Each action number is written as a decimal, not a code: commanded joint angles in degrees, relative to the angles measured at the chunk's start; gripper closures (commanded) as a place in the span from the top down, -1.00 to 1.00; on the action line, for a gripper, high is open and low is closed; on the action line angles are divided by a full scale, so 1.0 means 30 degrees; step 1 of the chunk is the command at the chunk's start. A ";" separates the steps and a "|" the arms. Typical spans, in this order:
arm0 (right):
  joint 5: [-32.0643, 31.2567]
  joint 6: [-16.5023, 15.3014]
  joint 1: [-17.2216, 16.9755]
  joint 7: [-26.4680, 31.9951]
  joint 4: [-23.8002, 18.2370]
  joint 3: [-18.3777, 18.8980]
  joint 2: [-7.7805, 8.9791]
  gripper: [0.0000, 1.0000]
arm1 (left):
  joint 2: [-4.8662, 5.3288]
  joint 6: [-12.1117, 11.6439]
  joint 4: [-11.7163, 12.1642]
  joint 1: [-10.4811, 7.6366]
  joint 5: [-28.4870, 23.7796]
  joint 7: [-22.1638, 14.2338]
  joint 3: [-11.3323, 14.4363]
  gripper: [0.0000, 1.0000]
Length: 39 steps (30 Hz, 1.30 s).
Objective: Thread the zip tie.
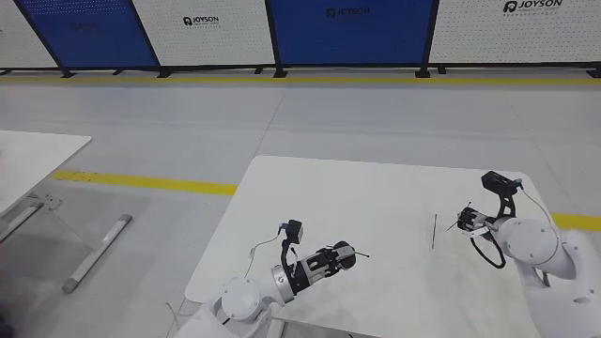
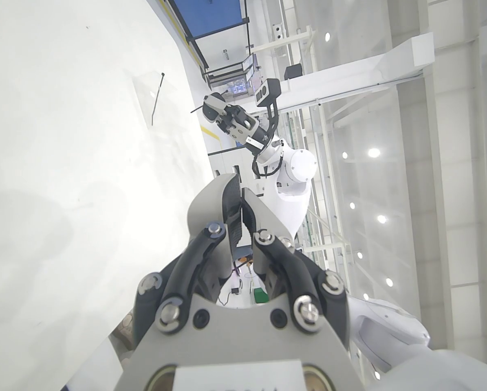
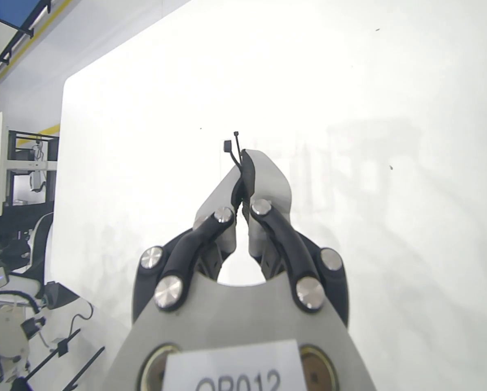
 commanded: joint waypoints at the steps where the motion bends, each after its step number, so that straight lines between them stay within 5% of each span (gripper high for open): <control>1: -0.0030 -0.0036 -0.0051 -0.0115 0.0006 -0.0017 -0.0001 -1.00 | 0.0000 0.0000 0.0000 0.0000 0.0000 0.0000 0.0000 -1.00; 6: 0.0149 -0.0254 -0.0621 -0.0976 -0.0598 0.0015 -0.0006 -1.00 | 0.0000 0.0000 0.0000 0.0000 0.0000 0.0000 0.0000 -1.00; 15: 0.0803 -0.1353 -0.4332 -0.1915 -0.5466 0.1698 0.0343 -1.00 | 0.0000 0.0000 0.0000 0.0000 0.0000 0.0000 0.0000 -1.00; 33: 0.1393 -0.1755 -0.4762 -0.1891 -0.5696 0.1516 0.0327 -1.00 | 0.0000 0.0000 0.0000 0.0000 0.0000 0.0000 0.0000 -1.00; 39: 0.1929 -0.2150 -0.6641 -0.4080 -0.7844 0.1970 0.0335 -1.00 | 0.0000 0.0000 0.0000 0.0000 0.0000 0.0000 0.0000 -1.00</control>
